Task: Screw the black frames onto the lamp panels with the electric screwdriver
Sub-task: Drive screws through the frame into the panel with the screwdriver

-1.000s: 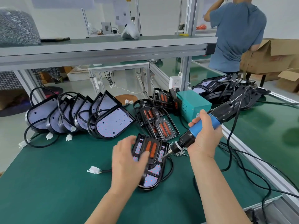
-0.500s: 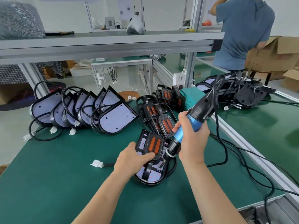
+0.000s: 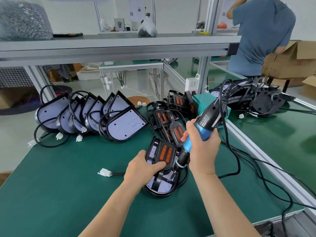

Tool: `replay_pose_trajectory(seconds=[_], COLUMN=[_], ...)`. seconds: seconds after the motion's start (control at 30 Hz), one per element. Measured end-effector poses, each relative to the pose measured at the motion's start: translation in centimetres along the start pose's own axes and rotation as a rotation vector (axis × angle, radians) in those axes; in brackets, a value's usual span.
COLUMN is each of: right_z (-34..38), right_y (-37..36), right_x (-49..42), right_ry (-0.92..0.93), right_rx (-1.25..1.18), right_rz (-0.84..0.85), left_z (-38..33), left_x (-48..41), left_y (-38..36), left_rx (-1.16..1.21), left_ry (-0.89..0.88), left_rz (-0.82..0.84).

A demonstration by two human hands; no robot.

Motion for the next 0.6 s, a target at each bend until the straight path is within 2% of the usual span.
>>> replay_pose_trajectory(seconds=[0.6], right_z=[-1.0], right_y=[-0.4], right_x=[0.1], right_ry=[-0.022], right_rx=[0.034], right_rz=[0.032], left_z=[0.5], left_x=[-0.1], left_y=[-0.3], left_rx=[0.027], left_ry=[-0.022], left_rz=[-0.033])
Point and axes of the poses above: each hand's wrist, its own x-axis away from the middle knuckle, its own y-axis out of the back of the hand, z = x × y, the point moved 4 cm from there along -x, towards the middle knuckle, and after that the axes turned 7 degrees about -x, right-handed, at the moved point
